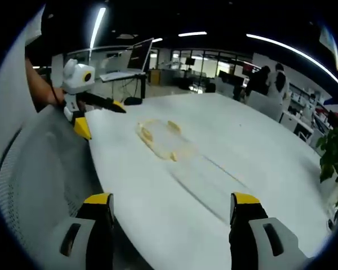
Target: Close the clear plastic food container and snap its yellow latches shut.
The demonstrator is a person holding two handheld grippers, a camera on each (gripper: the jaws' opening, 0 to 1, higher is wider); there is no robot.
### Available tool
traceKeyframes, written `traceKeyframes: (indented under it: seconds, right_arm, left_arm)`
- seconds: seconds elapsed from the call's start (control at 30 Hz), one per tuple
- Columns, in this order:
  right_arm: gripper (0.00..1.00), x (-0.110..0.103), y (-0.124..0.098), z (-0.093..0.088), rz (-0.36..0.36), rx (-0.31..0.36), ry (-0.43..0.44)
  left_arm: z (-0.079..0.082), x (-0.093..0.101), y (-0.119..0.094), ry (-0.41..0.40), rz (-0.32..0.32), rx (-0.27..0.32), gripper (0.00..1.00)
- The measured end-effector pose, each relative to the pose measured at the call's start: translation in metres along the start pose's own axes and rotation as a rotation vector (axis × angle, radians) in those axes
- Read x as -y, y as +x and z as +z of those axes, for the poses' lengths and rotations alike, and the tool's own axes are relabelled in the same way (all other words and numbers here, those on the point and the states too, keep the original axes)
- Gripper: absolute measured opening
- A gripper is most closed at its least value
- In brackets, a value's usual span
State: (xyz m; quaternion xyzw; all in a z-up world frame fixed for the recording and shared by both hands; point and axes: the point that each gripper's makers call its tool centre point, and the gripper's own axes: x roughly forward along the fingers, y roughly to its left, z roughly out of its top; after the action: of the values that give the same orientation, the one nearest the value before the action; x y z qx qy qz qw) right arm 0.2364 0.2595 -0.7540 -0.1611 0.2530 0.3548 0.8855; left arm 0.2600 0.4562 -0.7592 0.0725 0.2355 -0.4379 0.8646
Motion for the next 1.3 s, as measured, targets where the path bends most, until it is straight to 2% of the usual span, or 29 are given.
traceKeyframes:
  seconds: [0.93,1.3]
  right_arm:
    - [0.85,-0.0032,0.0024,0.0022,0.026,-0.009,-0.026]
    - [0.83,-0.0079,0.0039,0.0038,0.054,-0.022,-0.062]
  left_arm:
    - [-0.0032,0.0052,0.0016,0.022,-0.023,-0.039,0.95]
    - [0.0014,0.0022,-0.0012,0.029,-0.012,-0.028,0.94]
